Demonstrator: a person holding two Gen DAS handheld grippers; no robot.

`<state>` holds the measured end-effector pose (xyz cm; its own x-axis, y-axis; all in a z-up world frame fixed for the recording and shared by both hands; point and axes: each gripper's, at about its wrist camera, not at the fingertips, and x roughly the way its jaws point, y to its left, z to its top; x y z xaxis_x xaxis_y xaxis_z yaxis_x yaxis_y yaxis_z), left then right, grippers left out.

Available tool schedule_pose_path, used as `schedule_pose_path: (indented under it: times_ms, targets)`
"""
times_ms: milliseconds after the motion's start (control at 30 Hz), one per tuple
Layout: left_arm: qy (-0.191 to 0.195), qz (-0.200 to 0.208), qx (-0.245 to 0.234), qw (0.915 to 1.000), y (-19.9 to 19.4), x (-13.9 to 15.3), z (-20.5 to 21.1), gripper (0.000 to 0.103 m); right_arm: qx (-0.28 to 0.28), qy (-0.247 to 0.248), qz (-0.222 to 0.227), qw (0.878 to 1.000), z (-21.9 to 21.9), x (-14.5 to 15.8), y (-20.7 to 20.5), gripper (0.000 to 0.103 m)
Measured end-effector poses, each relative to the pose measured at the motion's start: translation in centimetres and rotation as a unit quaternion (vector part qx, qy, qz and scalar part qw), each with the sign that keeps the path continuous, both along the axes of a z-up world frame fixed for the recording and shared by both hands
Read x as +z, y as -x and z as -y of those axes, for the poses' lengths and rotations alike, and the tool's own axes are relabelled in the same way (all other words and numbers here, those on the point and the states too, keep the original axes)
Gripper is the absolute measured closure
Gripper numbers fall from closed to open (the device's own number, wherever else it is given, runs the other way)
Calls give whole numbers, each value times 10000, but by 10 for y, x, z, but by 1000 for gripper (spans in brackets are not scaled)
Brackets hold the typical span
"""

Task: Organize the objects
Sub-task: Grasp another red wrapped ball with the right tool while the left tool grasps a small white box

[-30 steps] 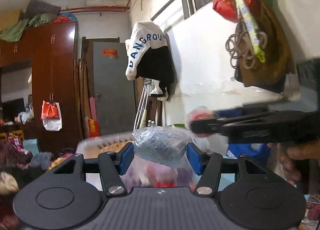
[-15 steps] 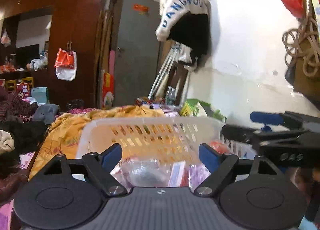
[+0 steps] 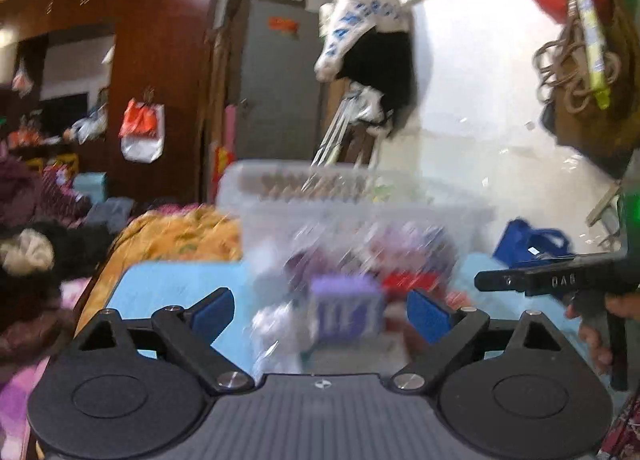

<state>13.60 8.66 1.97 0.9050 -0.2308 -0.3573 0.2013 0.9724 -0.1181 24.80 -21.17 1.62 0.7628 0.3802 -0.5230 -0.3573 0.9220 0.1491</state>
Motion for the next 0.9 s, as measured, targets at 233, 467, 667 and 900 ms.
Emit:
schedule_pose_path:
  times_ms: [233, 467, 667, 900]
  targets:
    - [36, -721, 333, 9968, -25, -27, -20, 10, 174, 279, -149, 9993, -23, -18, 0, 38]
    - [-75, -1023, 325, 9942, -33, -39, -18, 15, 85, 406, 64, 9991, -8, -21, 14, 55]
    - [-213, -1285, 285, 9911, -43, -43, -8, 50, 97, 256, 184, 9995, -1, -18, 25, 55]
    - [-192, -994, 311, 9944, -28, -40, -8, 62, -12, -45, 431, 9991, 10, -16, 36, 55]
